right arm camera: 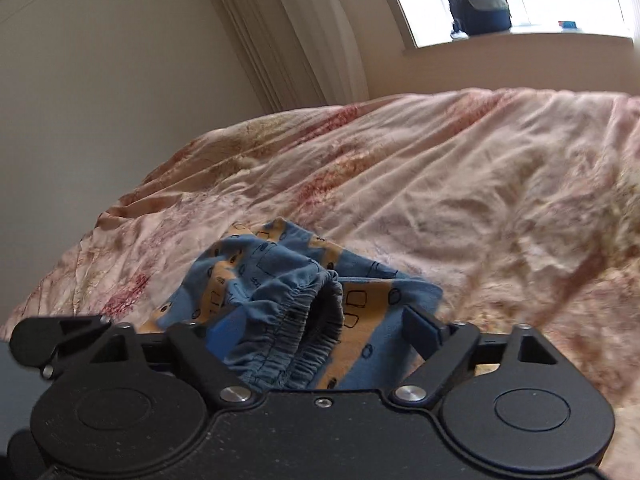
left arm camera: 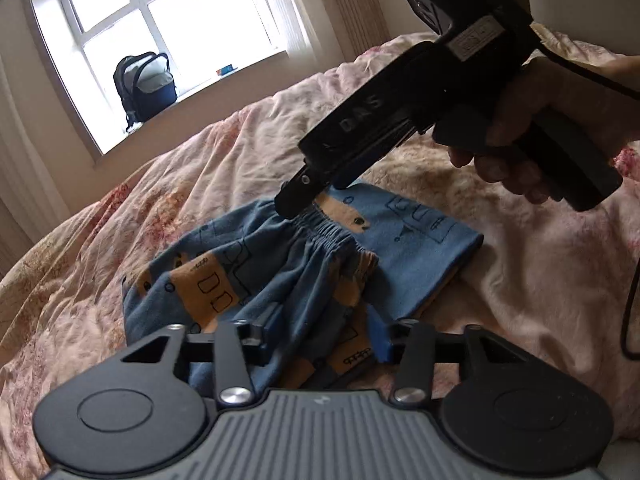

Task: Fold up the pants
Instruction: 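Grasp the waistband with the right gripper while the left gripper holds beside it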

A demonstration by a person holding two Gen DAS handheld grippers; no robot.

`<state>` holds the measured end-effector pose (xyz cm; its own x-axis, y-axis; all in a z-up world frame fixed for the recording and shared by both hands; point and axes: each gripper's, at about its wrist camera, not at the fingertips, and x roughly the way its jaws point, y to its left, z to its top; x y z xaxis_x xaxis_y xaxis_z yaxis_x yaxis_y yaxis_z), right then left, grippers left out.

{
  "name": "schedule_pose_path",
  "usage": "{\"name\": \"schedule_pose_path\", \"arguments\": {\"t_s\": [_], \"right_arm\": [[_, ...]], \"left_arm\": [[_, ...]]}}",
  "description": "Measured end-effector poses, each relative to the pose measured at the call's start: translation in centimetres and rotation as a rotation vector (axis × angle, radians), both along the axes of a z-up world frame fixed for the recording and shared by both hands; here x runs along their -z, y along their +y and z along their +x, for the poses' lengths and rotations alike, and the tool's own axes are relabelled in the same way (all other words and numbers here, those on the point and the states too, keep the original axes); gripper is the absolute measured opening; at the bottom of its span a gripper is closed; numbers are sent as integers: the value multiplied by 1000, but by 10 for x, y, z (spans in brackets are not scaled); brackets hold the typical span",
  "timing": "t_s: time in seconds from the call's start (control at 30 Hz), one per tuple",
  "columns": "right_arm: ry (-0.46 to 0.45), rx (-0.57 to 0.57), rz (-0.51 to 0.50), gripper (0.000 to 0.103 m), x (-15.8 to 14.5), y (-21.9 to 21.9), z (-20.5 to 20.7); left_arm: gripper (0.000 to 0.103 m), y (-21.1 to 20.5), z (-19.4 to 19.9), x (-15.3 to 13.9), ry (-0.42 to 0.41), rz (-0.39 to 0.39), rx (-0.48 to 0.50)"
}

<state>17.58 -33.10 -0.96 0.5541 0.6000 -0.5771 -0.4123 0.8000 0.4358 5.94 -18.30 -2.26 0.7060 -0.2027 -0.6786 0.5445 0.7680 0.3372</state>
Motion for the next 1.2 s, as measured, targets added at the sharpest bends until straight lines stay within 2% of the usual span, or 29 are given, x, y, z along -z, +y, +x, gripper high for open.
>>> {"name": "schedule_pose_path", "arguments": {"t_s": [0.1, 0.13, 0.23, 0.33, 0.4, 0.43, 0.63, 0.7, 0.73, 0.77, 0.8, 0.9, 1.0, 1.03, 1.13, 1.2], "right_arm": [[36, 37, 49, 57, 8, 0, 7], [45, 48, 63, 45, 9, 0, 9], [38, 56, 85, 27, 8, -2, 7], [22, 66, 90, 11, 3, -5, 5], [15, 74, 104, 7, 0, -8, 3], [11, 83, 105, 0, -2, -10, 1], [-9, 119, 137, 0, -13, -24, -9], [6, 119, 102, 18, -10, -23, -8], [23, 111, 106, 44, -6, -21, -6], [41, 108, 122, 66, -2, -20, -5], [51, 104, 142, 67, 3, -18, -4], [75, 91, 165, 66, 11, -8, 2], [86, 67, 141, 45, 16, 3, 6], [88, 61, 135, 27, 16, 5, 6], [61, 71, 141, 19, 9, 2, 0], [39, 76, 152, 17, 2, -3, -5]], "left_arm": [[28, 3, 5, -3, 18, -7, -27], [20, 5, 7, -4, 30, -21, -31], [7, 13, 11, -10, 65, -90, -55], [4, 20, 14, -18, 90, -153, -80], [4, 24, 12, -23, 83, -171, -84], [3, 25, 10, -25, 78, -175, -84], [3, 25, 3, -31, 48, -169, -73], [3, 25, 6, -28, 65, -171, -79], [3, 24, 6, -27, 74, -171, -85], [3, 23, 6, -26, 82, -172, -90], [3, 24, 7, -25, 89, -175, -94], [3, 25, 9, -23, 112, -179, -107], [3, 26, 10, -21, 124, -194, -119], [3, 26, 10, -22, 123, -196, -120], [3, 25, 5, -30, 89, -196, -107], [3, 23, 1, -34, 60, -196, -90]]}}
